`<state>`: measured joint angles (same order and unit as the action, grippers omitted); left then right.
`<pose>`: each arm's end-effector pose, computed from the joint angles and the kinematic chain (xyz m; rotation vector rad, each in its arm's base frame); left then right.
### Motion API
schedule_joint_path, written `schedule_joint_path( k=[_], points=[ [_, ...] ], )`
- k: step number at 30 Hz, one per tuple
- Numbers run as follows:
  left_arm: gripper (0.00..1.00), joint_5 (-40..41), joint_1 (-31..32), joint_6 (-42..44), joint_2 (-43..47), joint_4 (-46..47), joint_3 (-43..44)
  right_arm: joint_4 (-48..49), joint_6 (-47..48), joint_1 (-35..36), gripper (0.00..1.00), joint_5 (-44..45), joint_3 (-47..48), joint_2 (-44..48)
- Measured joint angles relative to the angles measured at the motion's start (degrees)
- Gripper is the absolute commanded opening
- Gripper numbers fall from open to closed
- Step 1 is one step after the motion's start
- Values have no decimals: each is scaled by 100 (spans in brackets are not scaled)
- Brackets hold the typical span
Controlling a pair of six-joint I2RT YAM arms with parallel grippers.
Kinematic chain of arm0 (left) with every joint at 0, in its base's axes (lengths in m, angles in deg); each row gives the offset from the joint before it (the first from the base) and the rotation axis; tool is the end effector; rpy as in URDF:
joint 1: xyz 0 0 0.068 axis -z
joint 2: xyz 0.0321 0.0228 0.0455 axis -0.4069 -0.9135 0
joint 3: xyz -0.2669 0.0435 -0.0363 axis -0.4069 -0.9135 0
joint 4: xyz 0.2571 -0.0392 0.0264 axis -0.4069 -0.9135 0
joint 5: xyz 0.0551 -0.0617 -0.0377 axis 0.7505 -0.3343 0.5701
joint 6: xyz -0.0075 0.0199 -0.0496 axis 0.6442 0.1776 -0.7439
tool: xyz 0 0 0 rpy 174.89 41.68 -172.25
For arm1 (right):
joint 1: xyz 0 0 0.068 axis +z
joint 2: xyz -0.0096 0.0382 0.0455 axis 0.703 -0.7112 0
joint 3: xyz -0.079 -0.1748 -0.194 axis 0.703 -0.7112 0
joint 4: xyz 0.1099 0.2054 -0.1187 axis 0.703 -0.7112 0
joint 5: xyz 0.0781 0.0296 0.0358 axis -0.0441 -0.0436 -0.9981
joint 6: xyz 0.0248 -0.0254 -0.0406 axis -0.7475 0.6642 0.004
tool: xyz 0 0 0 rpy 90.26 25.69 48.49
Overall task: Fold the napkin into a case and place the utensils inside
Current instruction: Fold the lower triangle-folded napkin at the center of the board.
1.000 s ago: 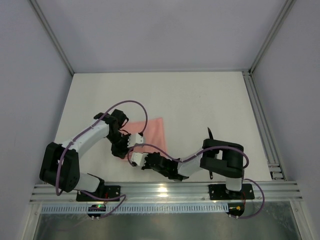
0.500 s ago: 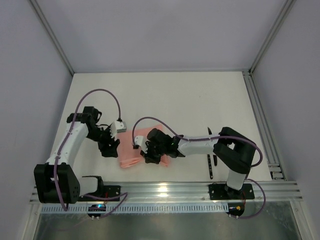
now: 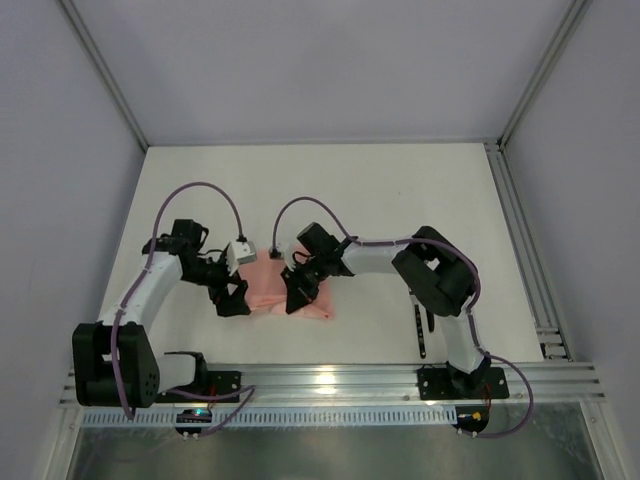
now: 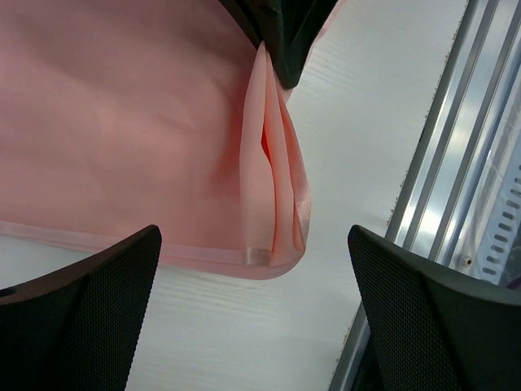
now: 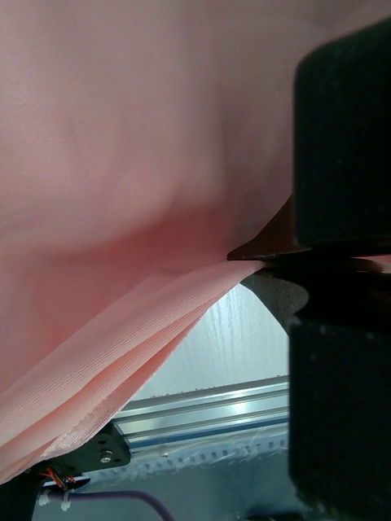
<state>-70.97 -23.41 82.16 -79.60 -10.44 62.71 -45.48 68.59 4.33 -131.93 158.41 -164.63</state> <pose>0.1972 -0.0277 0.2186 1.2649 2.1832 -0.8663 0.2471 0.3231 0.1246 -1.4042 2.2157 1.3313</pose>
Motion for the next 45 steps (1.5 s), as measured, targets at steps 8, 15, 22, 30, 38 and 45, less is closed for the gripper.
schedule_joint_path(
  k=[8,15,22,30,38,45],
  points=[
    [99,455,752,-186,107,1093,-592,-181,-114,-22,4,-354,341,-188],
    [51,1019,1292,-396,339,1742,-942,-192,-153,-22,4,-404,358,-195],
    [17,1193,1290,-448,374,1864,-940,-192,-155,-22,4,-407,358,-197],
    [0,1167,1292,-343,407,1655,-935,-184,-278,-37,44,-402,356,-195],
    [0,1110,1292,-192,407,1346,-925,103,-610,-595,58,-411,-278,678],
    [0,813,1231,-127,385,1113,-892,1355,-1554,-802,8,-94,-444,623]
  ],
)
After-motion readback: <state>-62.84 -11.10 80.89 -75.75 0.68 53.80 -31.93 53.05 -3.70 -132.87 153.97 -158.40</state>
